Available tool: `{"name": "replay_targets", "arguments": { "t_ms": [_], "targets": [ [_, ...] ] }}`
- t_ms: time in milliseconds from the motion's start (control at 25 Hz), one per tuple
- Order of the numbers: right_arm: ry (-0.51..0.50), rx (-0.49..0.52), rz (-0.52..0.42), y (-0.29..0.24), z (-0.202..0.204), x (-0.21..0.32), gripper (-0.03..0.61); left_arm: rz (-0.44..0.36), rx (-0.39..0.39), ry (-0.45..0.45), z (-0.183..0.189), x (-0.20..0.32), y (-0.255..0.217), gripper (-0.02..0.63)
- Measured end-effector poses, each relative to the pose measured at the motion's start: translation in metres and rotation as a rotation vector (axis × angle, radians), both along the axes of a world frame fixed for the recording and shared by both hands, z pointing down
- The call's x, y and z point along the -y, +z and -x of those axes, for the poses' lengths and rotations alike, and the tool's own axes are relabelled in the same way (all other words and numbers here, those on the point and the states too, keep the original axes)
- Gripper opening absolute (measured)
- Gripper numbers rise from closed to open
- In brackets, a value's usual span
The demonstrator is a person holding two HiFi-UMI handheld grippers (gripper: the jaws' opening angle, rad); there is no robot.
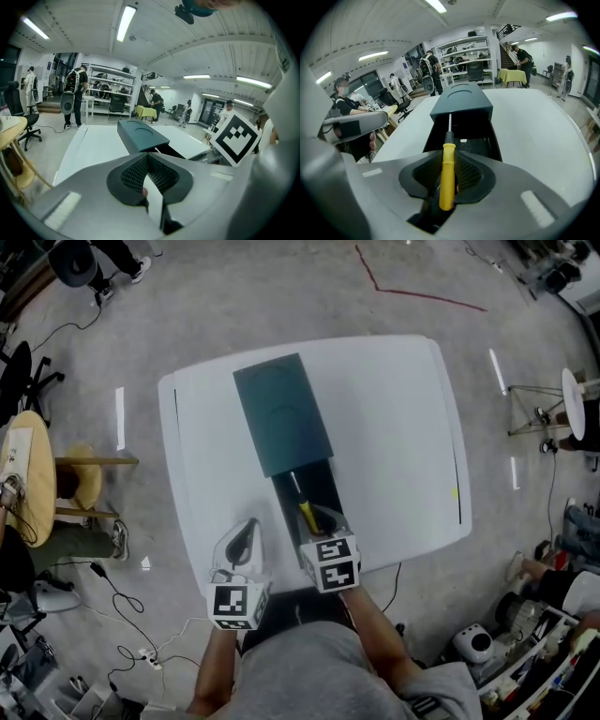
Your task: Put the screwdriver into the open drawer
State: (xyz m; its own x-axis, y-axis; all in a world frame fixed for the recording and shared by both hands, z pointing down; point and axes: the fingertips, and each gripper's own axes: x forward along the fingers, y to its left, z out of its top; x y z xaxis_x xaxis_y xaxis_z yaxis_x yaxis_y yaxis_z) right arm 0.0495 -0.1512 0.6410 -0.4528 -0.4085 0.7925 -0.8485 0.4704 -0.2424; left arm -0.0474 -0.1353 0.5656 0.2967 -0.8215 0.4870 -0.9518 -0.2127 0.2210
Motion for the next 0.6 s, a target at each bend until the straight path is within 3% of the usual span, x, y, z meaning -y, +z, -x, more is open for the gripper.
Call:
{"name": "replay_targets", "arguments": {
  "t_ms": [600],
  "targets": [
    [-0.012,-0.038,0.085,0.023,0.007,0.004,0.087,0.038,-0.004,-0.002,0.004,0.004,0.019,0.012]
  ]
}}
